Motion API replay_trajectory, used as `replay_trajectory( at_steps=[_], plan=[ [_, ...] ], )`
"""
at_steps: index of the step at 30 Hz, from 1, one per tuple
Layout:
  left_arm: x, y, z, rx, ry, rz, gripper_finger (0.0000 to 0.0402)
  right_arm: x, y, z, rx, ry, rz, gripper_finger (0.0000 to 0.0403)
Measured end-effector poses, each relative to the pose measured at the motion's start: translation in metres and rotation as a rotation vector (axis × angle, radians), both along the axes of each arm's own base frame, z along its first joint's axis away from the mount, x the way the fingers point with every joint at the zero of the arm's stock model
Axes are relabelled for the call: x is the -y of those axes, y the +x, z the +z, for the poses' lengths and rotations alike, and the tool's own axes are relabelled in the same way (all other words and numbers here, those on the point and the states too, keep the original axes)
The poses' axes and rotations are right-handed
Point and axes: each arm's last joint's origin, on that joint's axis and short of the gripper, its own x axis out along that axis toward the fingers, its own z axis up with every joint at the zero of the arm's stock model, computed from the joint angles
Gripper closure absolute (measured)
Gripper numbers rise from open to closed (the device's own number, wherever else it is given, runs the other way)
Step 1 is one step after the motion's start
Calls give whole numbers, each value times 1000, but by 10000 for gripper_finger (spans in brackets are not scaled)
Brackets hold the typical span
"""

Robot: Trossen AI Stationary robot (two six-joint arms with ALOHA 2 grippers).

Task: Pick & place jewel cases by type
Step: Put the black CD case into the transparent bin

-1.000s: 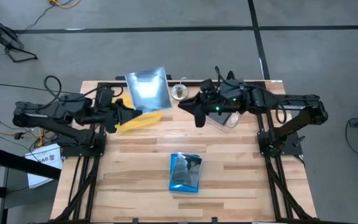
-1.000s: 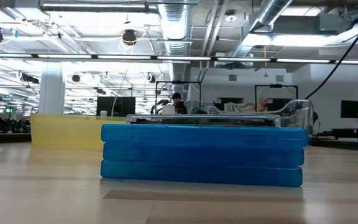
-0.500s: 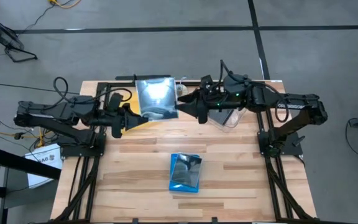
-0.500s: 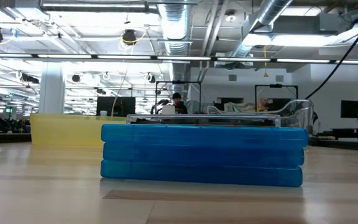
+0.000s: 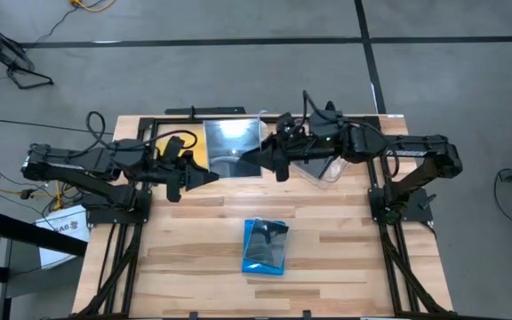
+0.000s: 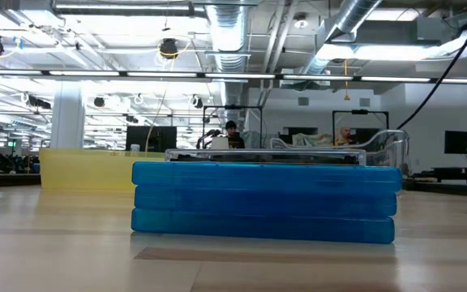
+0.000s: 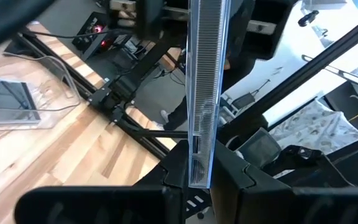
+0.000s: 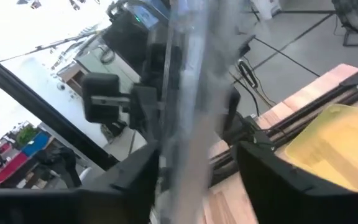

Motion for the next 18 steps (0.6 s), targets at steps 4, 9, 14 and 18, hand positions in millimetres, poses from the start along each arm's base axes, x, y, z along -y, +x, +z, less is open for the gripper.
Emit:
replay_trajectory(
  at_steps=[4, 9, 14, 18],
  plan=[
    [-1, 0, -1, -7, 1, 7, 370, 0, 0, 1, 5, -18, 2, 316],
    [-4, 0, -1, -11, 14, 27, 368, -1, 0, 3, 34, -50, 16, 388],
    [-7, 1, -1, -11, 22, 49, 353, -1, 0, 4, 38, -60, 11, 377],
    [-11, 1, -1, -13, 19, 57, 333, -1, -1, 4, 41, -66, 17, 392]
  ],
)
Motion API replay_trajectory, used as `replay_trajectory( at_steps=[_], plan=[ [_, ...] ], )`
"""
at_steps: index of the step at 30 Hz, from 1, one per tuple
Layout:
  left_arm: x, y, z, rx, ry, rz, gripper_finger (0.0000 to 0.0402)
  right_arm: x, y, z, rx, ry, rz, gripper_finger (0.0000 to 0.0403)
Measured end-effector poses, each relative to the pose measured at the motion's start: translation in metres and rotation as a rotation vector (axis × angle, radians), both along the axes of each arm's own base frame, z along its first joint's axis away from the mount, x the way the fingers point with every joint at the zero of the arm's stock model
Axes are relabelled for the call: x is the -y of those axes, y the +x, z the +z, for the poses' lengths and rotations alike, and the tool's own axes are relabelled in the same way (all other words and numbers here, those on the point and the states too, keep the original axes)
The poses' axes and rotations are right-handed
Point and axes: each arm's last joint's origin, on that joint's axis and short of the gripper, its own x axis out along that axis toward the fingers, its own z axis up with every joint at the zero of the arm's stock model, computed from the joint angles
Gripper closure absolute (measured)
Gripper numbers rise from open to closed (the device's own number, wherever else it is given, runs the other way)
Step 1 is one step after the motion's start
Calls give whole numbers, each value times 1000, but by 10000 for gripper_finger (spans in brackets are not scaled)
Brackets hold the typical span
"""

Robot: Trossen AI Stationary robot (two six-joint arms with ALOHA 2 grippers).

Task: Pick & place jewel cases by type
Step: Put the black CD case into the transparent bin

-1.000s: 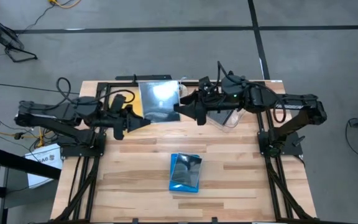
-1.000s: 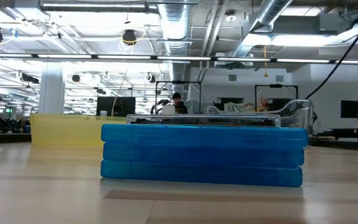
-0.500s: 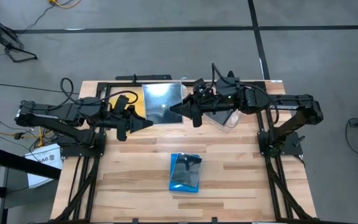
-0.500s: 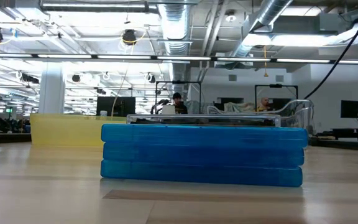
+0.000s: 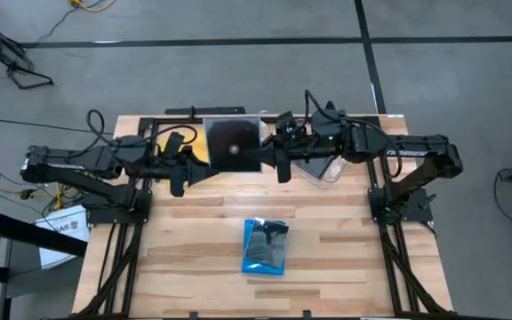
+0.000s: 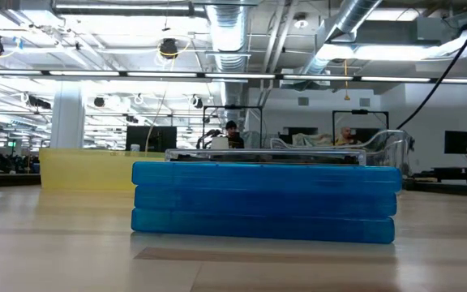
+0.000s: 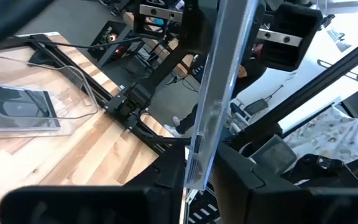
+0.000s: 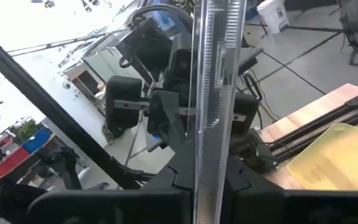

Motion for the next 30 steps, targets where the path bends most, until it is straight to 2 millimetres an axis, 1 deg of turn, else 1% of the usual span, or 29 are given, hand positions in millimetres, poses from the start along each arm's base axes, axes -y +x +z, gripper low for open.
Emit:
replay_trajectory(
  at_steps=[4, 7, 11, 14, 17, 22, 26, 28, 30],
  plan=[
    [-3, 0, 1, 9, 2, -3, 298, 0, 0, -1, -7, -2, 13, 382],
    [-4, 0, 1, 9, 0, -18, 262, 0, 0, -1, -6, -4, 14, 391],
    [-7, 1, 1, 7, -6, -64, 209, 0, 0, -1, -12, -13, 13, 388],
    [-9, 1, 0, 5, 11, -79, 175, 2, 0, -6, -63, -12, 8, 387],
    [-12, -2, -1, -14, 24, -79, 152, 6, -1, -12, -121, -21, -3, 392],
    [-17, -9, -13, -153, 7, -51, 139, 16, -4, -18, -189, -30, -44, 388],
    [-20, -13, -28, -317, -16, -19, 141, 23, -11, -20, -247, -103, -120, 392],
    [-21, -15, -33, -377, -27, -3, 143, 23, -13, -20, -267, -193, -140, 392],
    [-21, -15, -39, -440, -31, 21, 145, 20, -15, -20, -281, -342, -153, 389]
  ],
)
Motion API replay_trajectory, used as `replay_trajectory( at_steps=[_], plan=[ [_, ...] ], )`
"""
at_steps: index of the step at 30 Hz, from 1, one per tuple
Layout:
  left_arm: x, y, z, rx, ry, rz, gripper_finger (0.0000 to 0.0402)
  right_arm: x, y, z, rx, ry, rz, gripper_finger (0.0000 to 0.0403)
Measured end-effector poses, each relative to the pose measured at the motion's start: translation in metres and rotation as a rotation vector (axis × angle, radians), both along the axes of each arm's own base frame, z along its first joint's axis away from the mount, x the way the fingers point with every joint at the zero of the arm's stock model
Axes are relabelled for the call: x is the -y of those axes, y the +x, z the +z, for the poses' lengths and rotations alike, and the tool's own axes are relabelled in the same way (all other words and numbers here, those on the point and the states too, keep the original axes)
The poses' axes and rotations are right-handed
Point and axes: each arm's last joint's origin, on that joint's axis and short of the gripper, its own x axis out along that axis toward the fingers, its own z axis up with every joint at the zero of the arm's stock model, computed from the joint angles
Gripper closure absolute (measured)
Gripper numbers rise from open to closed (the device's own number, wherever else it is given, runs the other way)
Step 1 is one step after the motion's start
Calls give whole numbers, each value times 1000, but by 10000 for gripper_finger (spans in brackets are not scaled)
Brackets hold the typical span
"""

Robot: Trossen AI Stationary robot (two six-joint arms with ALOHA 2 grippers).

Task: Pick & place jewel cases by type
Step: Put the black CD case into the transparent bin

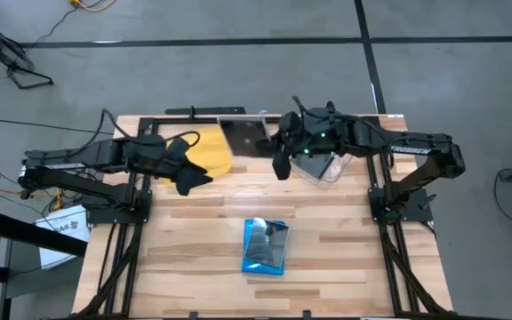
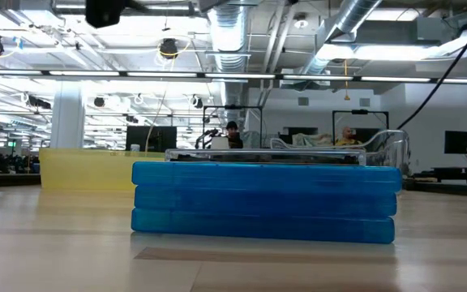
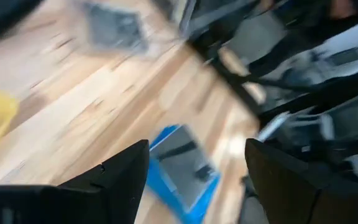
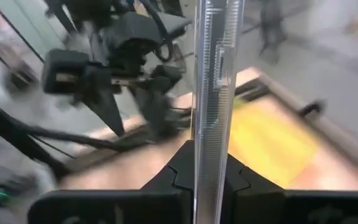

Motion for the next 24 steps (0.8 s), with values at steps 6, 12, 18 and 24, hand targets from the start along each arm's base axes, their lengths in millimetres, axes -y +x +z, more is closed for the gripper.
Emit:
replay_trajectory(
  at_steps=[6, 12, 18, 24],
  plan=[
    [-1, -2, -3, -40, 18, 41, 146, -8, 0, 8, -14, -421, -40, 392],
    [-2, -2, -4, -44, 36, 73, 146, -12, 3, 33, 171, -636, -151, 386],
    [-3, -2, -4, -45, 50, 97, 146, -14, -4, 64, 479, -606, -250, 392],
    [-4, -2, -4, -49, 59, 112, 146, -9, -25, 88, 738, -274, -134, 388]
  ],
)
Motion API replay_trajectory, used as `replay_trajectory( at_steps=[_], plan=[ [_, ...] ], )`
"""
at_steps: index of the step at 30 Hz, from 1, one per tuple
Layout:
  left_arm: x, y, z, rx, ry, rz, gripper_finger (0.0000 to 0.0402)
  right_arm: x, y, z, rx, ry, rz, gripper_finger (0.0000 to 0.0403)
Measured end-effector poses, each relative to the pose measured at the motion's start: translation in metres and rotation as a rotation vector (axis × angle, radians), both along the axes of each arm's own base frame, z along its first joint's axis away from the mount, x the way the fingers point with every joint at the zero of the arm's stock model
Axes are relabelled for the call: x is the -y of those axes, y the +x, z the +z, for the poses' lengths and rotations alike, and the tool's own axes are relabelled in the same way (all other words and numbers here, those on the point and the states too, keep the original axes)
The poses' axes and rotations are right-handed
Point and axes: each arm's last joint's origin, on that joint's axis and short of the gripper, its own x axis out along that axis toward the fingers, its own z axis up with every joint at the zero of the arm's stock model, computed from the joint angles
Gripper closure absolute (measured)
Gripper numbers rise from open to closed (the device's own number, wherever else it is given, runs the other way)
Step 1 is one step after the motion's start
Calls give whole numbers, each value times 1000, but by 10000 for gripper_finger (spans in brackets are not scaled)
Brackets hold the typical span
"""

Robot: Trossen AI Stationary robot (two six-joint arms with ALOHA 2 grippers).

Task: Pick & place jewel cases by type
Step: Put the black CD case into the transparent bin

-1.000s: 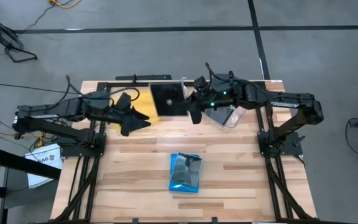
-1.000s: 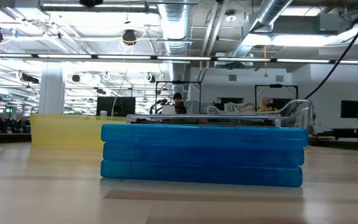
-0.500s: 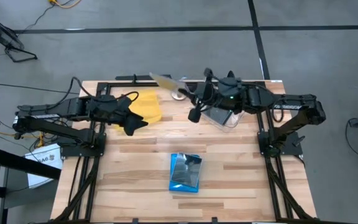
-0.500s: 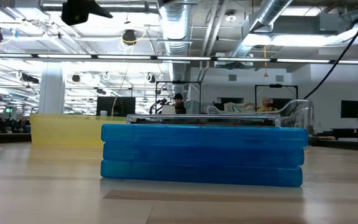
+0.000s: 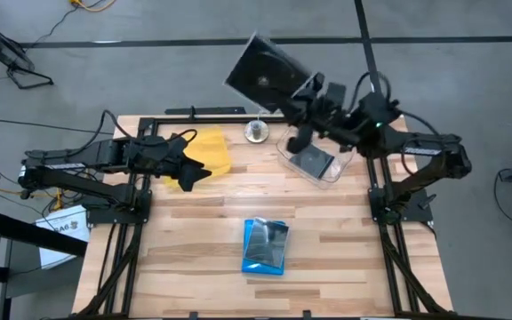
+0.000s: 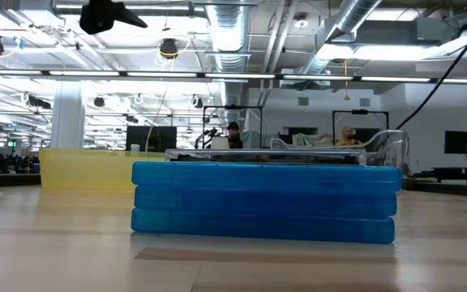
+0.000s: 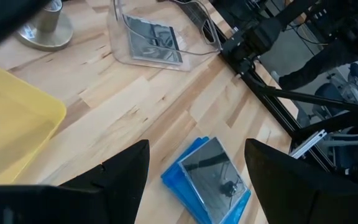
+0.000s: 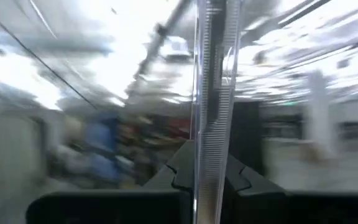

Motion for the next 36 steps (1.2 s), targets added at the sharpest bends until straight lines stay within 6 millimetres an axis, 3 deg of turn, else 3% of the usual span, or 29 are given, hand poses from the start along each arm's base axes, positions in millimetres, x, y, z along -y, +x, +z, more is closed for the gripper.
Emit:
replay_trajectory(
  at_steps=[8, 15, 21, 27, 36],
  plan=[
    [0, 1, -1, -14, 32, -2, 146, 18, -12, 17, 37, 291, 670, 388],
    [-1, 1, -1, -17, 55, 6, 146, 13, -11, 14, -46, 341, 878, 392],
    [-1, 1, -1, -17, 56, 8, 146, 12, -10, 10, -113, 411, 936, 390],
    [-1, 1, -1, -18, 56, 8, 146, 17, -6, -14, -370, 607, 899, 392],
    [-1, 0, -3, -40, 56, 7, 146, 21, -22, -72, -882, 823, 488, 392]
  ],
)
